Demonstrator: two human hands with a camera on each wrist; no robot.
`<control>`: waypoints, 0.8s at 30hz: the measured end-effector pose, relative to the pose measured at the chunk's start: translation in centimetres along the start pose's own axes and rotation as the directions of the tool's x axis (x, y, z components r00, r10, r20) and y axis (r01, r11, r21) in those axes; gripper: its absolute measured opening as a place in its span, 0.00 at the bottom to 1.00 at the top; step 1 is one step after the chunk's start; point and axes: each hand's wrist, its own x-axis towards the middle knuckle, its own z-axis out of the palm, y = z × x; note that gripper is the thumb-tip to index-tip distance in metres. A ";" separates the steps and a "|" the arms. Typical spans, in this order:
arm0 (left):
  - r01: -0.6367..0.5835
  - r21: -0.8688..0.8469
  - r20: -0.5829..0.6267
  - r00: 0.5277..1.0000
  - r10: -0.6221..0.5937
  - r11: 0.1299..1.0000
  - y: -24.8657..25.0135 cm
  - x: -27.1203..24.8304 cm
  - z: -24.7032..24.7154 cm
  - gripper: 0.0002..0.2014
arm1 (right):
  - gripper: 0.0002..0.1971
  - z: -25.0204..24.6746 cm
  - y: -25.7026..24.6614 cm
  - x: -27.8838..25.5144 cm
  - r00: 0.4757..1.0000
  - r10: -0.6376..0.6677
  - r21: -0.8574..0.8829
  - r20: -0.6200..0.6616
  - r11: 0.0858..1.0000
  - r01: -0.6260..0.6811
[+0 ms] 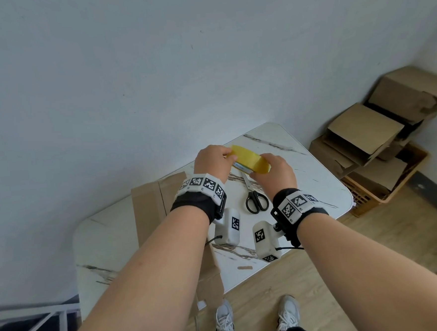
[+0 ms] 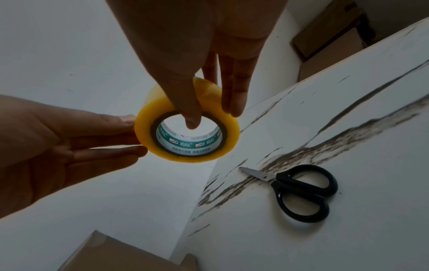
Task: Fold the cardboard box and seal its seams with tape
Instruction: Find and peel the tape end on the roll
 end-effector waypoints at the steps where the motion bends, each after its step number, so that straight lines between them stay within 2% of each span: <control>1: -0.002 -0.003 -0.007 1.000 0.002 1.000 -0.1 -0.1 0.0 0.15 | 0.16 0.1 0.0 -0.1 1.000 -0.001 -0.006 0.002 1.000 0.001; 5: -0.007 -0.018 -0.015 1.000 0.007 1.000 -0.3 -0.4 0.1 0.13 | 0.16 0.4 0.2 -0.4 1.000 -0.002 -0.011 0.006 1.000 0.002; 7: 0.023 -0.077 -0.011 1.000 -0.024 0.997 -0.4 -0.4 0.3 0.15 | 0.15 0.5 0.2 -0.5 1.000 -0.006 -0.001 0.000 1.000 0.006; 10: 0.118 -0.179 0.099 0.990 -0.102 0.977 -0.3 -0.5 0.3 0.26 | 0.17 0.5 0.4 -0.5 1.000 -0.014 0.041 -0.015 0.999 0.014; 13: 0.136 -0.281 0.200 0.976 -0.080 0.950 -0.3 -0.7 0.0 0.26 | 0.18 0.4 0.6 -0.3 0.999 -0.032 0.083 -0.004 0.996 0.033; 15: 0.086 -0.267 0.151 0.987 -0.047 0.960 -0.4 -0.8 -0.2 0.25 | 0.19 0.3 0.6 -0.2 0.999 -0.047 0.112 0.023 0.993 0.044; 19: -0.025 -0.108 0.064 0.997 0.033 0.994 -0.7 -0.6 -0.4 0.22 | 0.18 0.2 0.4 -0.3 0.995 -0.057 0.142 0.085 0.989 0.044; 24: -0.071 -0.122 0.028 0.997 0.075 0.990 -0.7 -0.6 -0.5 0.19 | 0.19 0.3 0.5 -0.7 0.992 -0.037 0.130 0.123 0.991 0.021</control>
